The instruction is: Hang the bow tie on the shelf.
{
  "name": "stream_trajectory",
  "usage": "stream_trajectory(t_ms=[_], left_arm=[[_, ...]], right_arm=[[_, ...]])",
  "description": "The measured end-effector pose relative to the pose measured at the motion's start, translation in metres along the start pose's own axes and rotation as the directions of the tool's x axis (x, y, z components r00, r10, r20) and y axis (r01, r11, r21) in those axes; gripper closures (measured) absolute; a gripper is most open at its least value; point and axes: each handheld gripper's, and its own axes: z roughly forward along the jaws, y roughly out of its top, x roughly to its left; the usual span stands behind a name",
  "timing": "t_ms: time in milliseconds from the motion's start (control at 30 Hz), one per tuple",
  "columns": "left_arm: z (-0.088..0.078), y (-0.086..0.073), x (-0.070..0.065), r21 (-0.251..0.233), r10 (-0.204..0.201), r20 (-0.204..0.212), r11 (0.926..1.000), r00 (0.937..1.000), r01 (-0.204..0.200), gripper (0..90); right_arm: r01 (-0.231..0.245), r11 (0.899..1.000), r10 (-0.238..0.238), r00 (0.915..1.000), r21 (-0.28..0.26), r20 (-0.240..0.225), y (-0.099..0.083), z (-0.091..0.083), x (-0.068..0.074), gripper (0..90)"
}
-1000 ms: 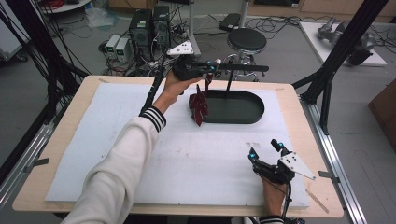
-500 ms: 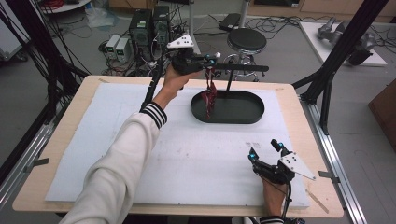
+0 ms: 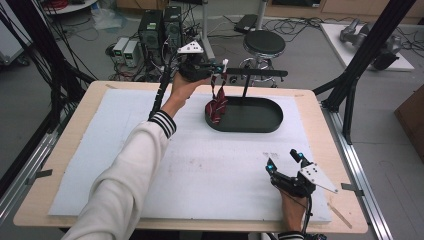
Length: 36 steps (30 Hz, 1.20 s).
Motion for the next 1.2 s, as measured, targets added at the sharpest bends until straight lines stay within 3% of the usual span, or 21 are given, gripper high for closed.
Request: stream_trajectory(t_ms=[300, 533, 833, 933, 1033, 1100, 1200], left_arm=[[-0.007, -0.014, 0.006, 0.075, -0.022, -0.064, 0.9968, 0.9977, 0.027, 86.8], [-0.014, -0.020, 0.008, 0.104, -0.029, -0.101, 0.9938, 0.9945, 0.040, 84.4], [-0.018, -0.023, 0.009, 0.131, -0.018, -0.099, 0.9909, 0.9949, 0.031, 78.9], [-0.019, -0.027, 0.011, 0.132, -0.035, -0.132, 0.9898, 0.9906, 0.052, 67.4], [-0.021, -0.031, 0.011, 0.117, -0.017, -0.163, 0.9925, 0.9864, 0.037, 45.9], [-0.024, -0.034, 0.009, 0.081, -0.015, -0.192, 0.9962, 0.9813, 0.032, 32.2], [-0.035, -0.037, 0.008, 0.051, -0.007, -0.170, 0.9986, 0.9853, 0.016, 17.4]], right_arm=[[0.003, 1.000, -0.003, 1.0000, -0.001, 0.002, 0.000, 0.000, 0.000, 10.5], [0.001, 1.000, -0.001, 1.0000, -0.005, 0.001, 0.000, -0.001, 0.001, 10.5], [-0.038, 0.999, 0.038, 0.9993, 0.007, 0.005, 0.000, 0.000, -0.002, 10.5], [-0.027, 1.000, 0.027, 0.9996, 0.010, 0.003, 0.000, 0.000, -0.001, 10.5], [-0.026, 1.000, 0.026, 0.9997, 0.006, 0.001, 0.000, 0.000, -0.002, 10.5], [-0.026, 1.000, 0.026, 0.9997, 0.007, 0.000, 0.000, 0.000, -0.002, 10.5], [-0.025, 1.000, 0.025, 0.9997, 0.005, -0.002, 0.000, 0.000, -0.001, 10.5]])
